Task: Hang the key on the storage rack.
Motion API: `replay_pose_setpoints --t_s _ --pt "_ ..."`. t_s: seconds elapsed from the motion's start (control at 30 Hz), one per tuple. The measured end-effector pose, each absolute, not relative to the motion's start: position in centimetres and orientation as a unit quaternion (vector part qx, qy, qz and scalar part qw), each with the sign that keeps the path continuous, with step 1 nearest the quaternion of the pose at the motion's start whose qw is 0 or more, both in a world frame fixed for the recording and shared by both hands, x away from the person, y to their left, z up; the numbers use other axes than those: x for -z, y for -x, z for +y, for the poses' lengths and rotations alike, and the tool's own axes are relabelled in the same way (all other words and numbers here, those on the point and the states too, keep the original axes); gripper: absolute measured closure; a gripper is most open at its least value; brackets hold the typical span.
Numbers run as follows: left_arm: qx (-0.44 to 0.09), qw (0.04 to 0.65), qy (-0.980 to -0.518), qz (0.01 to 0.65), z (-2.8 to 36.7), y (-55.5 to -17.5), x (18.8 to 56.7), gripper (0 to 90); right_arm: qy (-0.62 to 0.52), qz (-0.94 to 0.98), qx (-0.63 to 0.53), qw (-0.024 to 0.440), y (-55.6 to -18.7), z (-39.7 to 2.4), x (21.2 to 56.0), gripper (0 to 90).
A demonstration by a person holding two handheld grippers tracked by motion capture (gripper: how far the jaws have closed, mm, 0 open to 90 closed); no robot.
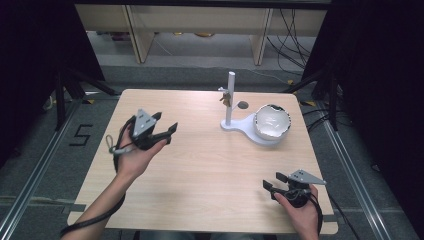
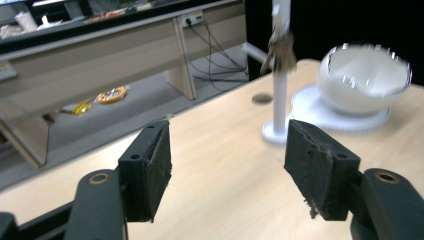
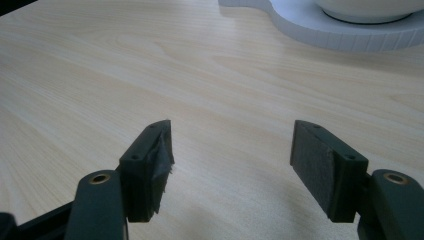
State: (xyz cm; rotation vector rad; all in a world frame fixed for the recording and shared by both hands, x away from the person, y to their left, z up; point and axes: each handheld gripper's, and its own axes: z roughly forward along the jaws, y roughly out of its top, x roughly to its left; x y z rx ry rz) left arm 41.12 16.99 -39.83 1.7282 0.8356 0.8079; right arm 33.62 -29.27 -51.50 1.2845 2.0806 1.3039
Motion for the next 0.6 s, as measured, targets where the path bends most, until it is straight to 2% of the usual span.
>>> replay_pose_setpoints --t_s 0.1,0.13,0.17,0.2,0.33,0.47,0.53,0.6 --pt "-0.316 0.496 -0.709 0.391 19.3 -38.7 43.1 33.6 -0.47 0.729 -0.47 0.166 -33.5 -29.0 51.5 34.3" --pt "-0.316 0.496 -0.709 0.391 19.3 -38.7 43.1 33.5 -0.47 0.729 -0.47 0.166 -33.5 -29.0 51.5 34.3" --pt "-0.315 0.494 -0.697 0.413 20.9 -37.0 45.3 33.5 -0.458 0.737 -0.464 0.178 -33.6 -29.3 51.5 34.3" --pt "-0.315 0.494 -0.697 0.413 20.9 -37.0 45.3 33.5 -0.458 0.737 -0.464 0.178 -33.6 -29.3 51.5 34.3" --pt "-0.33 0.491 -0.674 0.443 23.6 -33.8 49.6 33.6 -0.461 0.737 -0.462 0.178 -33.6 -29.2 51.5 34.3" --pt "-0.343 0.5 -0.65 0.458 24.9 -32.6 50.5 33.3 -0.463 0.736 -0.458 0.183 -33.6 -29.1 51.6 34.3" --pt "-0.345 0.512 -0.64 0.458 25.2 -32.5 50.6 32.4 -0.477 0.729 -0.462 0.164 -33.3 -28.9 51.4 34.3" --pt "-0.347 0.517 -0.634 0.459 25.2 -32.4 50.9 32.3 -0.465 0.734 -0.463 0.175 -33.5 -29.1 51.5 34.3"
